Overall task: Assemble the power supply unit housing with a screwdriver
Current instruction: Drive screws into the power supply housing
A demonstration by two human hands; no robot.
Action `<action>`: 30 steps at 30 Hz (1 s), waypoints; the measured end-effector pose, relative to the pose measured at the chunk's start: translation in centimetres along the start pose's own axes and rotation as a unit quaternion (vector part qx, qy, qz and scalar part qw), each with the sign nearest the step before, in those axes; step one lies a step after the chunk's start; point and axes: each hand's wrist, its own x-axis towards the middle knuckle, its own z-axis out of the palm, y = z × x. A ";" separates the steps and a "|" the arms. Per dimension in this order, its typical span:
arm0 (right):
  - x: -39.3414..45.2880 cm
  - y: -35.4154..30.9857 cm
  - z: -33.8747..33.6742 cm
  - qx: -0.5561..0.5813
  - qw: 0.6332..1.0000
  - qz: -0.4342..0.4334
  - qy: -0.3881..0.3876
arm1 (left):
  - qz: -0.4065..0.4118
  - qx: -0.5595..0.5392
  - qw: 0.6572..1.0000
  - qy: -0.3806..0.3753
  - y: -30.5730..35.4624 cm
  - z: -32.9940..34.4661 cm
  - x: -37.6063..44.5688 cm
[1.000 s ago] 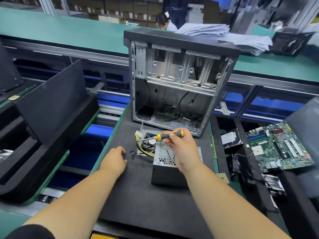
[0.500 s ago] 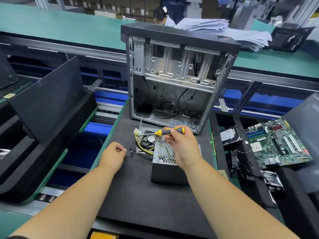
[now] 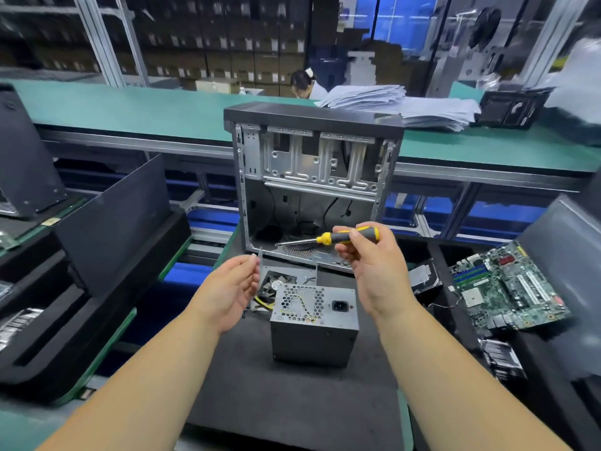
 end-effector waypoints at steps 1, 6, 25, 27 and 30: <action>-0.3 -0.6 -0.3 -0.008 1.000 -0.010 -0.007 | -0.007 -0.001 1.000 -0.011 -0.1 1.0 -0.4; -1.9 -2.5 -2.4 -0.060 0.998 -0.022 -0.026 | -0.022 0.005 0.999 -0.027 -1.1 4.9 -1.6; -5.4 -4.9 -9.2 -0.152 0.985 -0.044 -0.065 | 0.005 0.092 0.996 0.001 -5.7 10.2 -5.2; -5.4 -5.0 -9.0 -0.153 0.985 -0.044 -0.066 | 0.001 0.087 0.996 0.004 -5.5 10.3 -5.1; -5.0 -5.0 -8.4 -0.150 0.985 -0.057 -0.061 | -0.011 0.099 0.995 -0.012 -4.9 10.0 -4.5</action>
